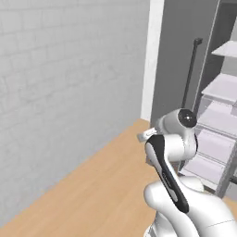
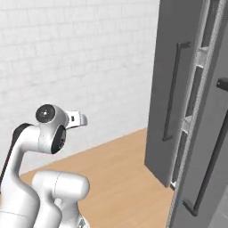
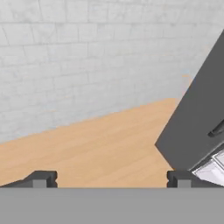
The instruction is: Place one lemon and one chicken drumstick in each tupperware on the nearby counter, to pack two identical lunches.
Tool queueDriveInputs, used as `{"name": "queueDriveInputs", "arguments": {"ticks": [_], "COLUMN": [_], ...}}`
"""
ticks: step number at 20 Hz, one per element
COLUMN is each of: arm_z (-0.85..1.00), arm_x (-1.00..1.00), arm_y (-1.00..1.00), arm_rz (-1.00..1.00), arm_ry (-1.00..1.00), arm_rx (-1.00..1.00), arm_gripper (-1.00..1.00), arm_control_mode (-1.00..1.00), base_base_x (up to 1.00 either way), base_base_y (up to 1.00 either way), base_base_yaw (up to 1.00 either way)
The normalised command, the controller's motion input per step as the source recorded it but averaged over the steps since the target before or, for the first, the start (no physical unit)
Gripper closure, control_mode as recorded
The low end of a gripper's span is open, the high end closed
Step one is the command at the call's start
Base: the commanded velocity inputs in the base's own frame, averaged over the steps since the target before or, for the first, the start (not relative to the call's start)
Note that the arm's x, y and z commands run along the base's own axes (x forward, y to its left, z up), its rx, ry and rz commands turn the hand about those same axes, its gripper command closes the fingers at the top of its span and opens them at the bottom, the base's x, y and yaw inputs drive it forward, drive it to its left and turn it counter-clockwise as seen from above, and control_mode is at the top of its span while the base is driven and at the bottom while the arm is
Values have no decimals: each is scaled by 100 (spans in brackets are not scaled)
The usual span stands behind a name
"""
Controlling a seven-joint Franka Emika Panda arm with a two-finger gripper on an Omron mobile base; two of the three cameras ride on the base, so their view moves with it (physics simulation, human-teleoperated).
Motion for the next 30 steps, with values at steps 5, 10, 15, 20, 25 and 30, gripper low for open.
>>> {"name": "queueDriveInputs", "arguments": {"ticks": [5,10,15,20,25,30], "arm_z": [0,0,0,0,0,0], "arm_x": [0,0,0,0,0,0], "arm_y": [0,0,0,0,0,0], "arm_rz": [0,0,0,0,0,0], "arm_ry": [0,0,0,0,0,0], "arm_rx": [0,0,0,0,0,0], "arm_gripper": [-100,-100,-100,-100,-100,-100], "arm_control_mode": [100,100,100,100,100,100], "base_base_x": [64,54,58,51,74,97], "base_base_y": [50,37,34,27,7,17], "base_base_yaw": [-91,-92,-65,-11,-5,-27]}}
